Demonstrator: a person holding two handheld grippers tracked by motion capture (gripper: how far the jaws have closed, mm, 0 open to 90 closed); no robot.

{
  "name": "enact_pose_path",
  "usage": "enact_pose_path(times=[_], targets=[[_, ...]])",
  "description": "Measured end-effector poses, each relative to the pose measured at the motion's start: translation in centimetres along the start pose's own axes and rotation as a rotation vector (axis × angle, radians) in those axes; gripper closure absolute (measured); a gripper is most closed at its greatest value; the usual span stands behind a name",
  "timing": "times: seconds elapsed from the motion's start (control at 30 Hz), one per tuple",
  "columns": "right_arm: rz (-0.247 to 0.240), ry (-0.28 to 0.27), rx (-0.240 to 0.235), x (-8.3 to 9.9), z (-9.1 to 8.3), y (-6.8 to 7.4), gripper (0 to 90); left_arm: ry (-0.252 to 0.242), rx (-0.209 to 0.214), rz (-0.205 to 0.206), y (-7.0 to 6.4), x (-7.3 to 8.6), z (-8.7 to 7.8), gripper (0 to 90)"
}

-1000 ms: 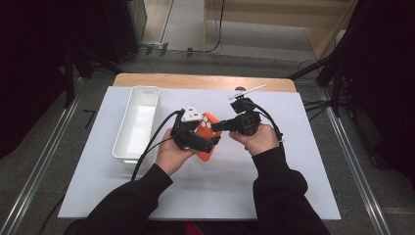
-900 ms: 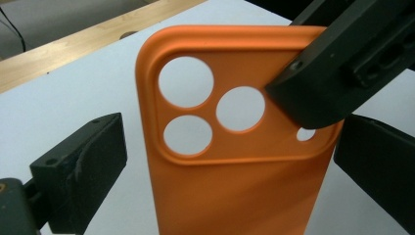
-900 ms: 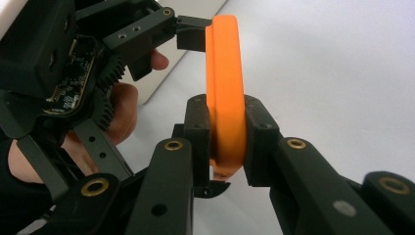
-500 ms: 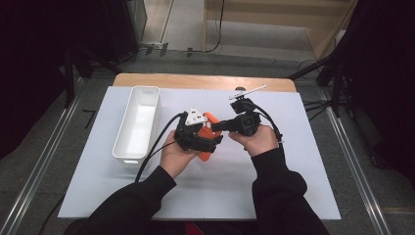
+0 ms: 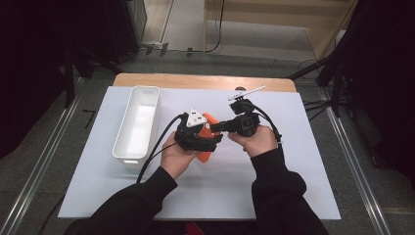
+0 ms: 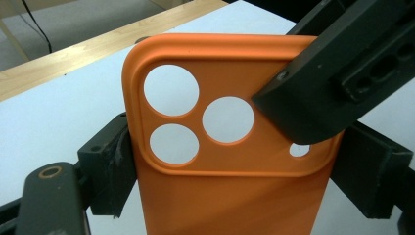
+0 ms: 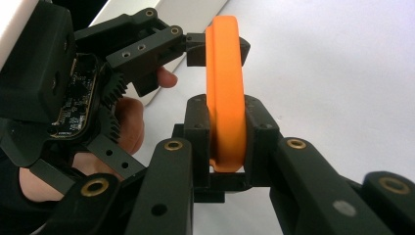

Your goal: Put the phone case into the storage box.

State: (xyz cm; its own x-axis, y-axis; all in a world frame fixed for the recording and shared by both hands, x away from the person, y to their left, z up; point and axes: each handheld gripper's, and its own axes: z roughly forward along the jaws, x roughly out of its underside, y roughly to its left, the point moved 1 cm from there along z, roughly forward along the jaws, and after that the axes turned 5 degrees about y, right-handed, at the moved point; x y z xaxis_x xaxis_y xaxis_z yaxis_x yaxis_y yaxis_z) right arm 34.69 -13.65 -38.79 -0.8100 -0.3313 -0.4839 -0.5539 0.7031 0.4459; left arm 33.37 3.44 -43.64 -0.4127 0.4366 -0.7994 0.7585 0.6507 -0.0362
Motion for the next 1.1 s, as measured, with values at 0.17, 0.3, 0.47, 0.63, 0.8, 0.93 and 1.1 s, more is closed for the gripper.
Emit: enact_pose_path(times=[0.17, 0.3, 0.47, 0.63, 0.8, 0.93, 1.1], targets=[[-0.002, -0.003, -0.006, 0.0, -0.1, 0.1, 74.0, 0.015, 0.009, 0.001, 0.0, -0.2, -0.2, 16.1], [-0.01, 0.001, -0.011, 0.0, -0.2, 0.1, 73.8, 0.023, 0.023, -0.006, 0.1, -0.3, -0.3, 16.3], [-0.014, -0.005, -0.017, 0.0, -0.4, 0.2, 73.4, 0.024, 0.036, -0.006, 0.1, -0.5, -0.4, 16.3], [-0.018, -0.003, -0.025, 0.0, -0.6, 0.2, 72.3, 0.032, 0.045, -0.003, 0.0, -0.7, -0.6, 16.3], [-0.035, -0.028, -0.022, 0.0, -1.2, 0.3, 65.1, 0.044, 0.043, 0.001, 0.1, -0.6, -0.6, 16.3], [-0.053, -0.047, -0.014, 0.0, -2.0, 0.3, 60.5, 0.05, 0.046, 0.003, 0.2, -0.6, -0.6, 16.3], [-0.068, -0.067, -0.006, 0.1, -2.9, 0.3, 55.5, 0.051, 0.049, -0.002, 0.3, -0.6, -0.7, 16.3]])
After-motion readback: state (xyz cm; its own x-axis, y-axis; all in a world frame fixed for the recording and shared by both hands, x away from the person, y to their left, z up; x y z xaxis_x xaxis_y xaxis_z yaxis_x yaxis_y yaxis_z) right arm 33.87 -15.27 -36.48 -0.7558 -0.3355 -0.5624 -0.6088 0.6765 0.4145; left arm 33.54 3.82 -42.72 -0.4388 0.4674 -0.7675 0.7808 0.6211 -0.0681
